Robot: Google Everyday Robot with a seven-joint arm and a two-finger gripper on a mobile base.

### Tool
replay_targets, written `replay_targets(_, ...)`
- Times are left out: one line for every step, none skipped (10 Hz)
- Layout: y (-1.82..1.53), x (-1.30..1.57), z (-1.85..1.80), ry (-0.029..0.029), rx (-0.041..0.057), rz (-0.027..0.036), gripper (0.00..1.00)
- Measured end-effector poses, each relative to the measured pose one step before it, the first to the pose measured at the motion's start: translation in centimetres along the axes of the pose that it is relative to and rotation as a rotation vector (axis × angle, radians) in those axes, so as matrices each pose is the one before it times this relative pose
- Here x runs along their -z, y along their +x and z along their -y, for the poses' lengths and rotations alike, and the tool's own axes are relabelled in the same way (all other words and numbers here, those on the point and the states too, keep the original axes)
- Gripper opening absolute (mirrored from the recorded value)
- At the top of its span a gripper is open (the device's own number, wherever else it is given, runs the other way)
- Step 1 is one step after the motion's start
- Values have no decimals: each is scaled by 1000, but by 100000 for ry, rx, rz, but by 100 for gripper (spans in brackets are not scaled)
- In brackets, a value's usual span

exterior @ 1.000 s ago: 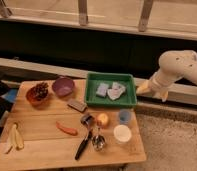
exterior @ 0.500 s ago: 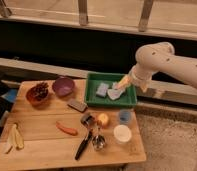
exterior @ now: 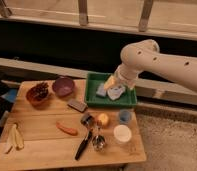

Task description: Place eraser in table surface

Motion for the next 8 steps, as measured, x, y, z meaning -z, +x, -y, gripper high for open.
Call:
replay_targets(12,-117,34,149,-40,-296,80)
replay_targets(89,-262,-65,-214,722,-577,80)
replay_targets(147,-167,-519,-892,2376,-111,80)
replay_targets(29,-295,-931,-678,2784,-53,80)
replay_targets(-154,-413,-1885,-1078,4080,143,80)
replay_targets(-283,-492,-1879,-838,3925,-16,80)
replay_targets(-745,-775,-3253,-1844,6124,-62,80)
replay_targets(-513,-591,-2381,-2379,4915,-171,80)
